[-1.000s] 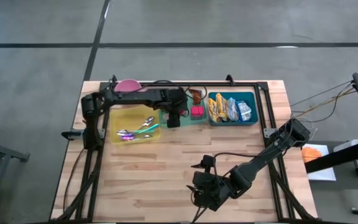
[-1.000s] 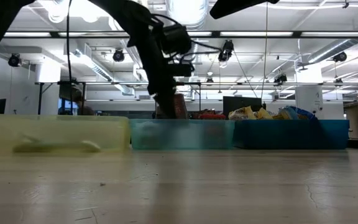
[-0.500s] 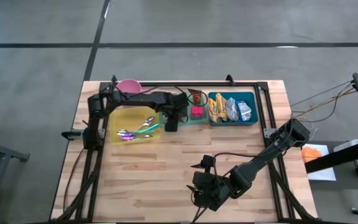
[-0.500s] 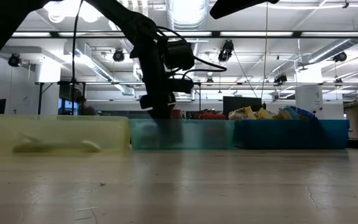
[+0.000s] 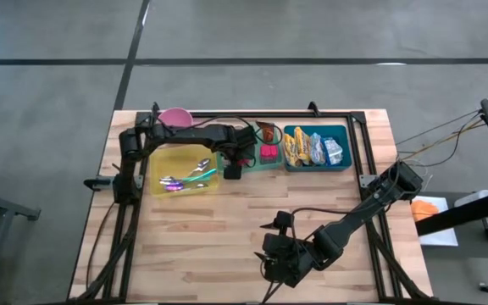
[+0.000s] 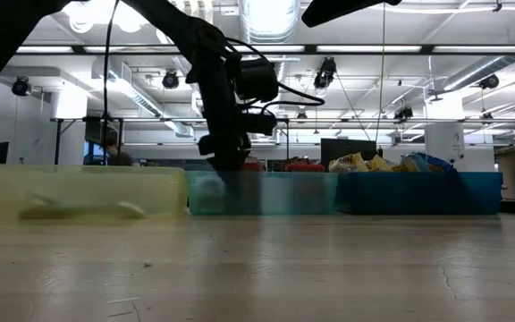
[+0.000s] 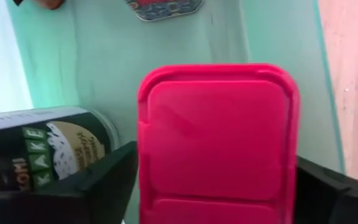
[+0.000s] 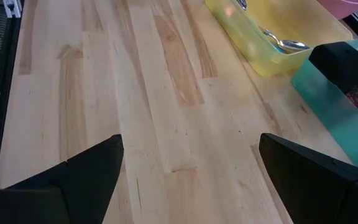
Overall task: Pick & Place Food Item
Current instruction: Put the red seasoning can into the green bin, then return to Home Position
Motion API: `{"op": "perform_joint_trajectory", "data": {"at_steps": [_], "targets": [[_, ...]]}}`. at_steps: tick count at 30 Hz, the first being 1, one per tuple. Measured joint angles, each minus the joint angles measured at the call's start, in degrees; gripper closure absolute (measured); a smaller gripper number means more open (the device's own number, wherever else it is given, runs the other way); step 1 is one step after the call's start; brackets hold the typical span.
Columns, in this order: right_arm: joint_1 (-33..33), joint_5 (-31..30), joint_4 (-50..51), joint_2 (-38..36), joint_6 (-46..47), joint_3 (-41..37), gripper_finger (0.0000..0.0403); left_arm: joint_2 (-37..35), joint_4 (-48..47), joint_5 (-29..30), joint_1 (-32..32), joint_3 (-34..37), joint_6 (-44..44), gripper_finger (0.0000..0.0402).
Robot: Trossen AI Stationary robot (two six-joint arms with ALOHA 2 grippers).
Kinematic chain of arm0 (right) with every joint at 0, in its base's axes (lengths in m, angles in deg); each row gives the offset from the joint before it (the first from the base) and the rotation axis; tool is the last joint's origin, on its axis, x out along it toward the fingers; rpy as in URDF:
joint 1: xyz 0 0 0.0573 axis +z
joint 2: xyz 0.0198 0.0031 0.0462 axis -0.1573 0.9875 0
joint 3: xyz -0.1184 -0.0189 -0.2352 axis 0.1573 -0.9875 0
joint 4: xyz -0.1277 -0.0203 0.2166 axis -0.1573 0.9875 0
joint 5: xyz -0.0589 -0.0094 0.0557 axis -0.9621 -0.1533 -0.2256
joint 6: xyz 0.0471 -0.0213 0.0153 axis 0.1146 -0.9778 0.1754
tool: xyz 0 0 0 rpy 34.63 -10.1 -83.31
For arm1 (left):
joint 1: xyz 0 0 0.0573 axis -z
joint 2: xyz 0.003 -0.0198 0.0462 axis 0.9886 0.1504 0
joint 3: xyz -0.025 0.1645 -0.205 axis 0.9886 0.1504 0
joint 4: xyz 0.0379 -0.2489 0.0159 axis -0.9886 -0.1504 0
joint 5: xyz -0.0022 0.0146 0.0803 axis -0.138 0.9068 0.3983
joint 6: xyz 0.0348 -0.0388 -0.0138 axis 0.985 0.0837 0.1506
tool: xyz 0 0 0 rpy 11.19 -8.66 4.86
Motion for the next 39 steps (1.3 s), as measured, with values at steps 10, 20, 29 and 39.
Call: {"op": "perform_joint_trajectory", "data": {"at_steps": [10, 20, 29, 39], "targets": [[0.00, 0.00, -0.01, 0.00, -0.01, 0.00, 0.0031, -0.02, 0.18, 1.29, 0.02, -0.04, -0.05, 0.0023], [0.00, 0.00, 0.03, 0.00, 0.00, 0.01, 0.0031, -0.75, -0.41, 1.43, 1.34, -0.04, 0.21, 0.0022], [0.00, 0.00, 0.02, 0.00, -0.02, 0.00, 0.0031, -6.30, -0.52, 0.89, 2.97, -0.04, 0.42, 0.0021], [0.00, 0.00, -0.04, 0.02, -0.02, 0.01, 0.0031, -12.48, -2.97, -0.52, 4.25, -0.04, -2.14, 0.0021]]}}
